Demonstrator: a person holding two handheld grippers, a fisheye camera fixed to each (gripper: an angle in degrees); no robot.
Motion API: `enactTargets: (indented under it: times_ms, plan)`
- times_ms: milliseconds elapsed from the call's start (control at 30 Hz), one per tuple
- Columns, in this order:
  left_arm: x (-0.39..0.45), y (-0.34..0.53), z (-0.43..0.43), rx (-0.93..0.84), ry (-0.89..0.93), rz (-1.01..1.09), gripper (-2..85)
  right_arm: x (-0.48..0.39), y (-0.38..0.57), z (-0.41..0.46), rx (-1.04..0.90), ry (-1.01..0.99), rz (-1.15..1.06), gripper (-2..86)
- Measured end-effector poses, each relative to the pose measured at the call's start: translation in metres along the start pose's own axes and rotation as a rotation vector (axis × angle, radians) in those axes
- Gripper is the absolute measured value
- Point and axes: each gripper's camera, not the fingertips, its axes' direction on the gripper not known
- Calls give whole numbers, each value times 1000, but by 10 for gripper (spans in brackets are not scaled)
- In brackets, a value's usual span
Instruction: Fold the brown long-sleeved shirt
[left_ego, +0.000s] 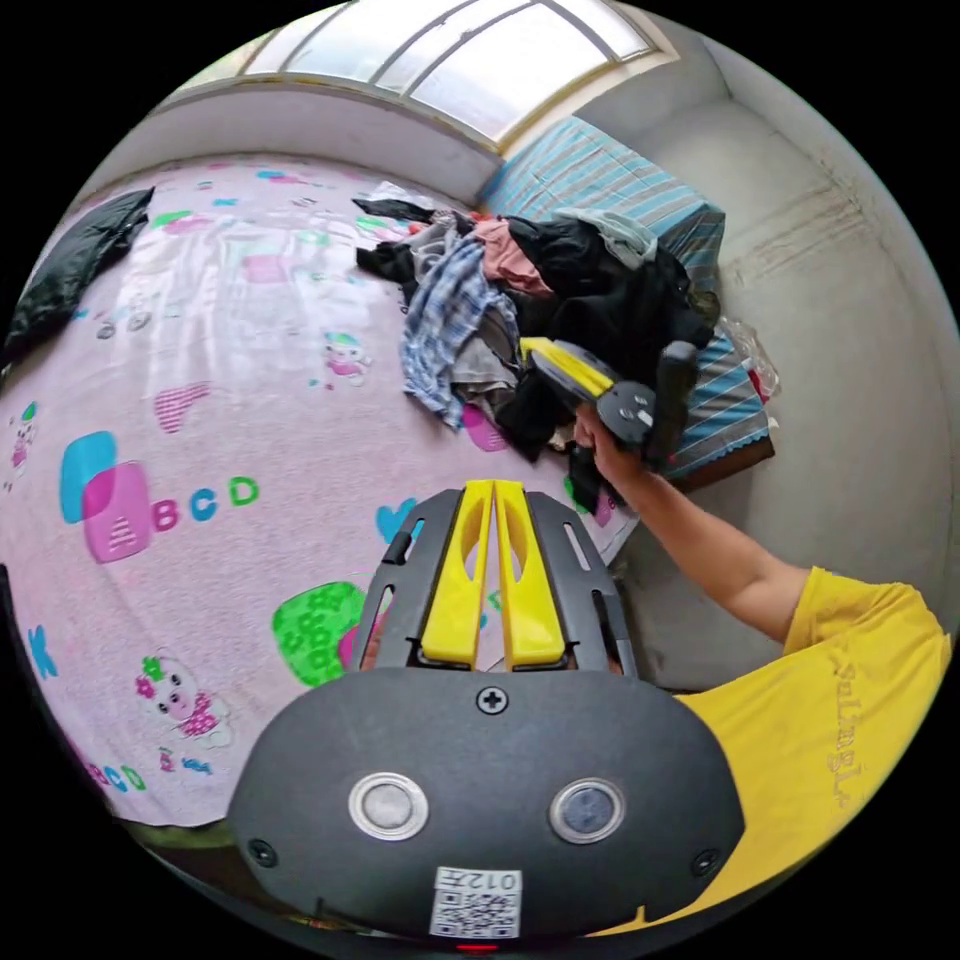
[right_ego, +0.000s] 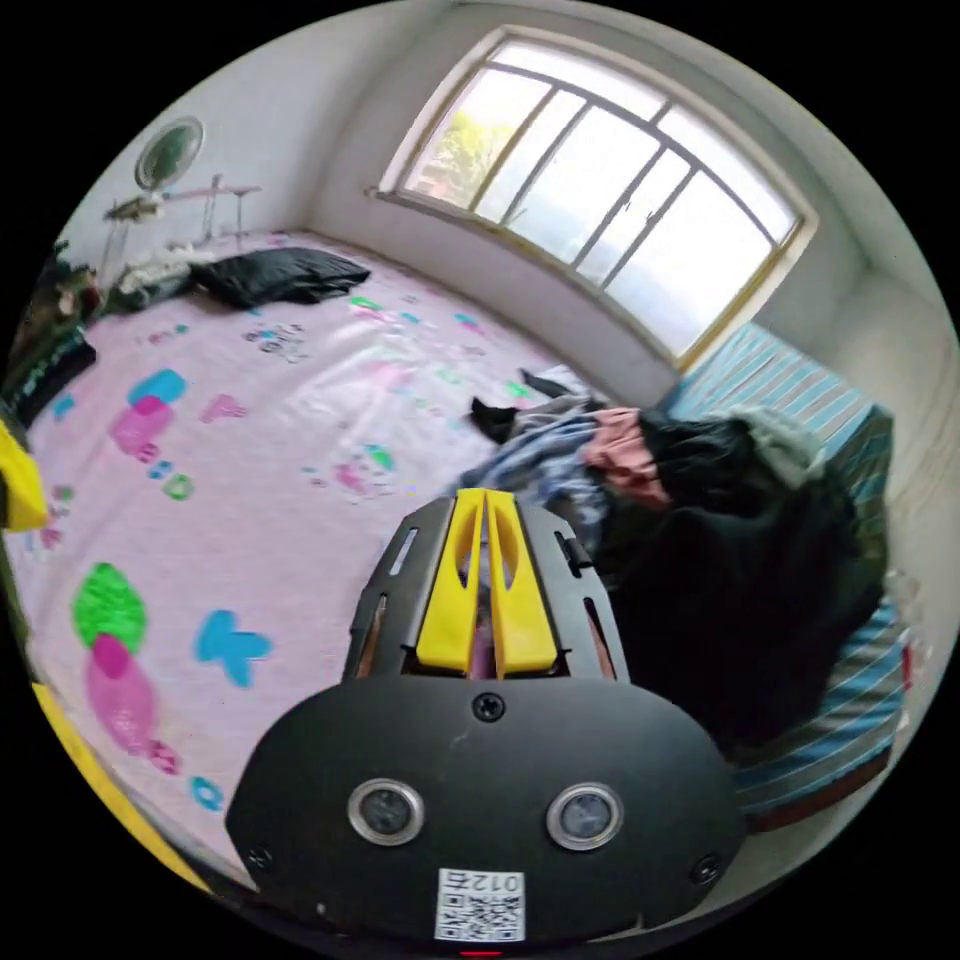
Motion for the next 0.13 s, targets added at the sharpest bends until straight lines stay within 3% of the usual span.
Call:
enactTargets:
  times_ms: [133]
  plan:
    - [12,-48,63,-14,-5,-4,4,72,-14,53,-21,317,-143,64]
